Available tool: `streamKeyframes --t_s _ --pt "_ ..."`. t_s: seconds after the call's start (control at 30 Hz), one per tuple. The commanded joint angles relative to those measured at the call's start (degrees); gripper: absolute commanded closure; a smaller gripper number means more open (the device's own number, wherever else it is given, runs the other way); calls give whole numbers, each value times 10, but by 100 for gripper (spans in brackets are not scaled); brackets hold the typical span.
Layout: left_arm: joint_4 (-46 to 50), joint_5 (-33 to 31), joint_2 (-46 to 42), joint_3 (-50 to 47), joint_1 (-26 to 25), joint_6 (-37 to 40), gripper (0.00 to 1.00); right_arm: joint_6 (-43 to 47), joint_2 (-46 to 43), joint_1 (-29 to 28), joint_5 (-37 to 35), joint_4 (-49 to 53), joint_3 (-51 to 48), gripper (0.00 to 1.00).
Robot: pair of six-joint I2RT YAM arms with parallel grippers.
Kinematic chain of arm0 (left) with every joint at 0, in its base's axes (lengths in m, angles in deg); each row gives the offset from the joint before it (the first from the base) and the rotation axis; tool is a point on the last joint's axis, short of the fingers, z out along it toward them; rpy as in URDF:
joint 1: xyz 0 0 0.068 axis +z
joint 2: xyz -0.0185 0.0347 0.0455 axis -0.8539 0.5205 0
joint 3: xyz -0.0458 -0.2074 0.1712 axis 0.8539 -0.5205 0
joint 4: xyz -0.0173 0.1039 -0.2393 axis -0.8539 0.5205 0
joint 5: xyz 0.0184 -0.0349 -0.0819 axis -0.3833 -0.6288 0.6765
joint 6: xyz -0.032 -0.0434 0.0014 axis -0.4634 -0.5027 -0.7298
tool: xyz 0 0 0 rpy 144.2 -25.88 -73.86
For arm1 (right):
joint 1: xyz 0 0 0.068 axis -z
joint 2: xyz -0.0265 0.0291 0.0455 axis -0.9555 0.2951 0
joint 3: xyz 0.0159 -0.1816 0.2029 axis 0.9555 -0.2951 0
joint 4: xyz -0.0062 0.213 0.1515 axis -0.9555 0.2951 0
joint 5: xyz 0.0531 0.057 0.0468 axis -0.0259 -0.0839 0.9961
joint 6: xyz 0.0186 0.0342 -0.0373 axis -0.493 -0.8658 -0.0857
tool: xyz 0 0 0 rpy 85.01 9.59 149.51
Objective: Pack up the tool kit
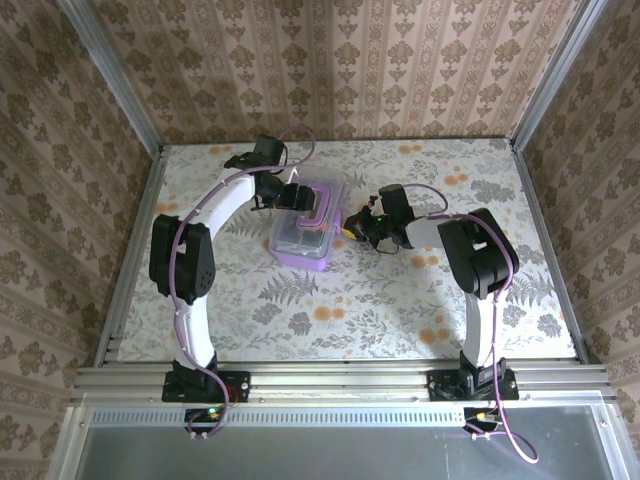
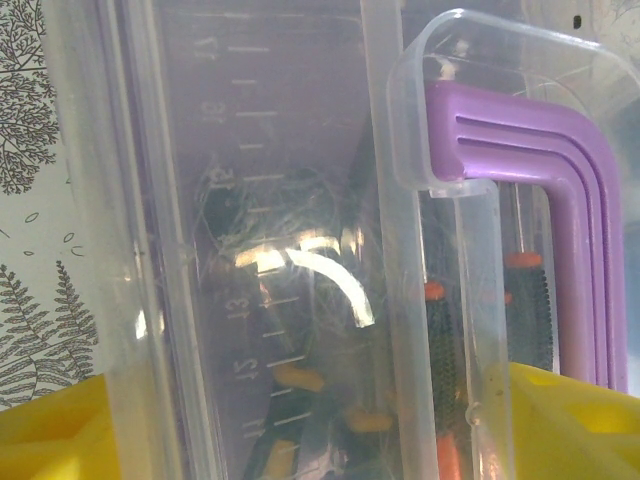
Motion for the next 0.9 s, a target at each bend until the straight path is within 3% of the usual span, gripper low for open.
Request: streamKeyframes --t_s 0.0,0.47,0.87 --pt "62 5 77 -42 -21 -10 40 -4 18 -14 4 -24 39 100" --pt "58 19 72 -43 -21 -15 40 -12 29 -19 2 -37 43 100" --pt "52 28 53 -46 -3 -30 40 79 -64 39 -14 57 -25 100"
